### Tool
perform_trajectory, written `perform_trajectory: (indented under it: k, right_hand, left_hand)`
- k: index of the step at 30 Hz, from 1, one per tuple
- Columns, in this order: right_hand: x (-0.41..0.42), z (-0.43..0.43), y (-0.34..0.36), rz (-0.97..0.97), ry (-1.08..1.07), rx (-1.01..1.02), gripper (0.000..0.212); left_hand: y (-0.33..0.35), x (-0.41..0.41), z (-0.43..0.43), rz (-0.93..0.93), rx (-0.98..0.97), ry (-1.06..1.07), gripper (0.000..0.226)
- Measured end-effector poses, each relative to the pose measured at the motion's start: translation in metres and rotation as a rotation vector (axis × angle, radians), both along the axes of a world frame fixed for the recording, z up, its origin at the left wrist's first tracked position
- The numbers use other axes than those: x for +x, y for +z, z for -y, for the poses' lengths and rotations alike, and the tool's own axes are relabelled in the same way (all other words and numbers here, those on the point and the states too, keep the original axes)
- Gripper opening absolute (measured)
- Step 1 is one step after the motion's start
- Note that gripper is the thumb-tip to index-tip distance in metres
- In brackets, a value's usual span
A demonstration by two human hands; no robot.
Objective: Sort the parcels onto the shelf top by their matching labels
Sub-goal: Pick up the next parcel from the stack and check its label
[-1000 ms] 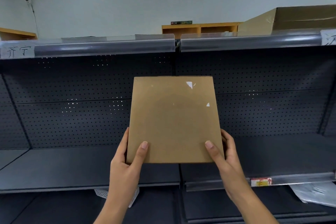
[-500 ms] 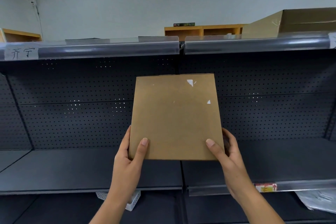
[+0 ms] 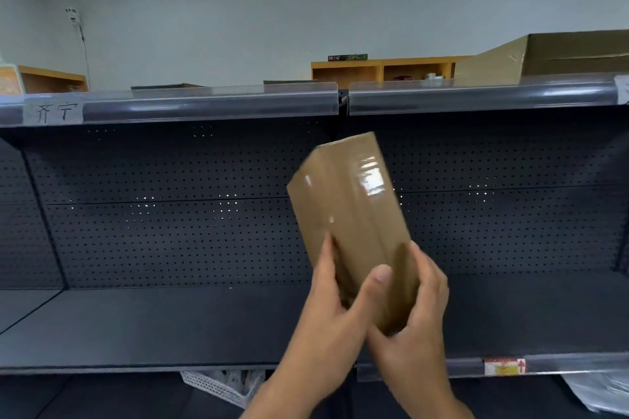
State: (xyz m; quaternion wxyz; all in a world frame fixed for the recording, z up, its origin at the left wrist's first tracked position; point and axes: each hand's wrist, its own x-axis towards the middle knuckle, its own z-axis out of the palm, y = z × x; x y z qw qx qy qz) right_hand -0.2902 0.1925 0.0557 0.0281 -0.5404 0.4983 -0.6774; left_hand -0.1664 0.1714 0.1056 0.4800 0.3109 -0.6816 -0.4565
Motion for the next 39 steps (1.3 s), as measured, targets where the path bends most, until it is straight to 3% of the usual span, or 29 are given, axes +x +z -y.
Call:
perform_trajectory:
  k: [2, 5, 12, 17, 19, 24, 28, 30, 32, 34, 37, 39]
  right_hand:
    - [-0.002, -0.001, -0.005, -0.103, 0.187, -0.001, 0.099]
    - [-0.010, -0.006, -0.002, -0.156, 0.441, 0.017, 0.095]
    - [-0.016, -0.009, 0.004, -0.065, 0.678, 0.091, 0.084]
    - [-0.053, 0.016, -0.001, -0.110, 0.466, 0.227, 0.052]
    - [-0.061, 0.024, -0.004, -0.086, 0.339, 0.299, 0.048]
    - [-0.070, 0.035, -0.005, 0.037, 0.218, 0.332, 0.075]
    - [-0.088, 0.036, 0.010, 0.439, 0.420, 0.320, 0.099]
    - [-0.087, 0.031, 0.016, 0.412, 0.531, 0.311, 0.076]
    - [-0.076, 0.022, 0.022, 0.313, 0.478, 0.249, 0.054]
    - [-0.064, 0.014, 0.023, 0.250, 0.363, 0.175, 0.059]
    - [-0.045, 0.004, 0.022, 0.178, 0.237, 0.097, 0.069]
    - [-0.039, 0.004, 0.018, 0.166, 0.206, 0.083, 0.073]
  left_hand:
    - [0.008, -0.001, 0.004, -0.042, 0.041, 0.072, 0.120]
    - [0.006, 0.006, 0.020, -0.165, 0.063, 0.238, 0.100]
    - [-0.009, 0.012, 0.029, -0.273, 0.109, 0.327, 0.088]
    - [-0.010, 0.029, 0.041, -0.348, 0.150, 0.329, 0.083]
    - [-0.011, 0.034, 0.041, -0.343, 0.137, 0.322, 0.082]
    - [-0.015, 0.045, 0.040, -0.396, 0.143, 0.257, 0.089]
    - [-0.016, 0.058, 0.041, -0.434, 0.090, 0.202, 0.094]
    - [-0.016, 0.067, 0.045, -0.444, 0.055, 0.197, 0.094]
    - [-0.012, 0.080, 0.053, -0.456, 0.045, 0.179, 0.092]
    - [-0.005, 0.093, 0.061, -0.445, 0.074, 0.158, 0.082]
    - [0.001, 0.102, 0.075, -0.363, 0.172, 0.174, 0.032]
    - [-0.001, 0.098, 0.084, -0.331, 0.229, 0.195, 0.029]
